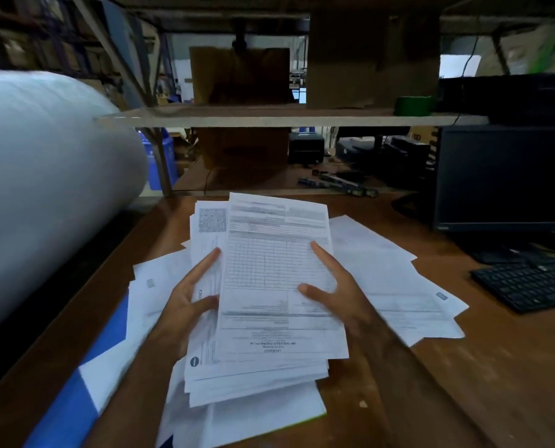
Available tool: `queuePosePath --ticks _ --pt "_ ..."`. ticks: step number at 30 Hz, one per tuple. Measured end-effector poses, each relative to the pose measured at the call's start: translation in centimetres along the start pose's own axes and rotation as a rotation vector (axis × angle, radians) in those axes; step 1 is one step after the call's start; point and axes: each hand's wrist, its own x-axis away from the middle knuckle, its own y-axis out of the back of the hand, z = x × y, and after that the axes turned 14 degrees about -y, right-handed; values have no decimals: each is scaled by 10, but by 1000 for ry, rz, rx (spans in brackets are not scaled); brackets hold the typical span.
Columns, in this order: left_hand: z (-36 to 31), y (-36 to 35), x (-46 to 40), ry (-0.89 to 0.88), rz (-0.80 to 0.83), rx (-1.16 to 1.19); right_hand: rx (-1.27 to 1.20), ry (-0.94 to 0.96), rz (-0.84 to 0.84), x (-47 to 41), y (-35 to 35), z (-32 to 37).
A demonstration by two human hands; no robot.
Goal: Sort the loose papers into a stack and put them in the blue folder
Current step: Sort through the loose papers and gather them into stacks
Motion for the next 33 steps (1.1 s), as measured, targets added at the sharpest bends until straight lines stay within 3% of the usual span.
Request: queuePosePath --ticks 5,11,16,19,21,24,28,30,33 --pt "0 2 3 18 22 34 -143 9 63 0 -10 -3" --pt "-3 8 5 41 -1 59 -110 12 41 -1 -11 1" --pt "3 17 5 68 -29 77 10 12 -73 -1 -9 8" --pt "5 28 6 87 -114 30 86 -80 -149 -7 5 14" --pt "8 40 5 84 -183 -14 228 -150 -135 -18 26 18" --pt "14 51 6 87 -260 -46 770 -202 -87 -42 60 35" --pt "22 54 6 69 -288 -57 1333 -84 -32 -61 52 61" --pt "26 53 5 74 -276 -66 1437 28 -24 -62 28 60" --pt "29 49 3 81 -249 -106 1408 257 -37 -56 -12 35"
